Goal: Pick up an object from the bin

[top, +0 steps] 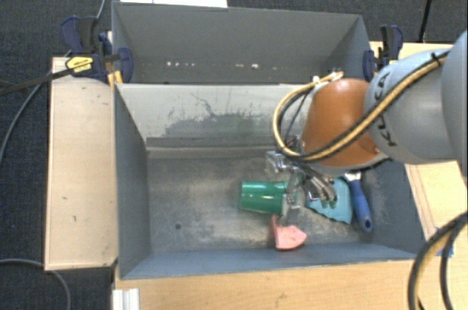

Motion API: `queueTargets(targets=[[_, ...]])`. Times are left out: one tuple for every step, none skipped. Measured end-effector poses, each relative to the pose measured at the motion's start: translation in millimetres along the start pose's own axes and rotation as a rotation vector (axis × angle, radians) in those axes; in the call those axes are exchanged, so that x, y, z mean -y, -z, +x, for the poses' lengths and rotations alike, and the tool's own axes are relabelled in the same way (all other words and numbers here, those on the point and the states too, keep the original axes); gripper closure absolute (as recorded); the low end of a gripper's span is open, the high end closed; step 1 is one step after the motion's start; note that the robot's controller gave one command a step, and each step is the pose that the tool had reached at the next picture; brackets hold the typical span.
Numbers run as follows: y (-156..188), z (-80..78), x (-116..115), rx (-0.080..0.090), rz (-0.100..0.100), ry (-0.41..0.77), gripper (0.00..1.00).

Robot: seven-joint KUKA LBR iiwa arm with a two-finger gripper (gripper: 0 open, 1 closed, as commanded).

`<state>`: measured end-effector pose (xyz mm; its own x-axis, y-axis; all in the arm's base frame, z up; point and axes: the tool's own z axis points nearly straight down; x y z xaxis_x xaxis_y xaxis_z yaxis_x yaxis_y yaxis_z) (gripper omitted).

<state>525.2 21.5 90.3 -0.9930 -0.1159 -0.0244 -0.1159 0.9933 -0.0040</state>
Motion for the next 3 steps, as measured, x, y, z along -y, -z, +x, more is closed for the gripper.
queueTargets(targets=[[-20.4,-19.5,-22.6,-0.006,-0.006,0.069,1.0],[-20.4,-19.5,-22.6,-0.006,-0.006,0.07,1.0],[170.3,-36.8,-34.3,-0.007,-0.005,0.054,1.0]])
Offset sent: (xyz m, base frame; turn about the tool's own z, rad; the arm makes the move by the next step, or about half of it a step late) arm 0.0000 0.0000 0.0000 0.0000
